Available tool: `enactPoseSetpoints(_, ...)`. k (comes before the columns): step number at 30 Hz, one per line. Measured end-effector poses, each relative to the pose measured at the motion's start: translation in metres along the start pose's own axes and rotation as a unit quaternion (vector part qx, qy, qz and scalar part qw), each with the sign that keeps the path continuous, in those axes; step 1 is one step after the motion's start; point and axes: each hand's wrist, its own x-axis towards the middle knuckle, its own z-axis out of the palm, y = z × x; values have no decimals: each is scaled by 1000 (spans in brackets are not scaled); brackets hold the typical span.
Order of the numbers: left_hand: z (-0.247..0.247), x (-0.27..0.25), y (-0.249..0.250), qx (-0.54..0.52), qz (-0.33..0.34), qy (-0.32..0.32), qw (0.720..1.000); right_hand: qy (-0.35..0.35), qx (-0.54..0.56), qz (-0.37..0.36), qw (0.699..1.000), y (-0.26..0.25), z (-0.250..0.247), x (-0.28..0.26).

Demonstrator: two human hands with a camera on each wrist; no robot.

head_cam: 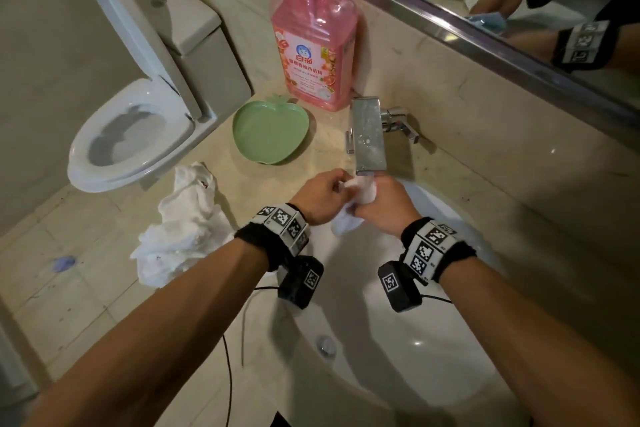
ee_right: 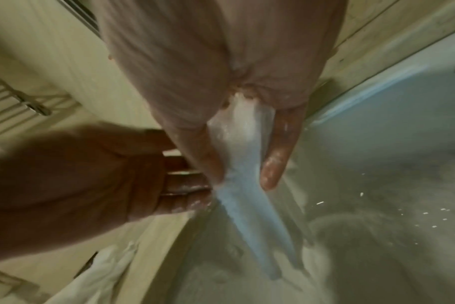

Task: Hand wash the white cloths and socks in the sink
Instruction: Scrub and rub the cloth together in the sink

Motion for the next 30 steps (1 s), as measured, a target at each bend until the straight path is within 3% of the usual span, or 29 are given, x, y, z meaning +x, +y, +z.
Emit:
enactPoseSetpoints(3,3,7,1,-85,-23,-55,995,12,39,48,998,11,-9,4)
enactPoseSetpoints(6,-4,16,-9,-13,-19,-70,997,-11,87,62,994,16,-21,4)
enactPoseSetpoints(8,-4,21,-13,64,24,-109,992,-26,118,63,991,17,-27,2)
enactPoseSetpoints(11,8,32,-15,54,57,-151,985,-50,150,47,986,17,-33,0)
enactPoseSetpoints(15,17,41,-16,94,67,-109,987,-34,166,15,985,19,-40,-1)
enactPoseSetpoints(18,16,41,-15,151,75,-51,984,-68,145,5,987,26,-49,-4)
enactPoseSetpoints(21,10,39,-13,213,68,-25,974,-128,186,70,972,30,-54,-3)
enactPoseSetpoints(24,5,34,-8,277,94,0,956,-146,226,161,949,26,-50,4)
enactPoseSetpoints(30,3,34,6,365,168,-6,916,-221,157,180,945,13,-24,11)
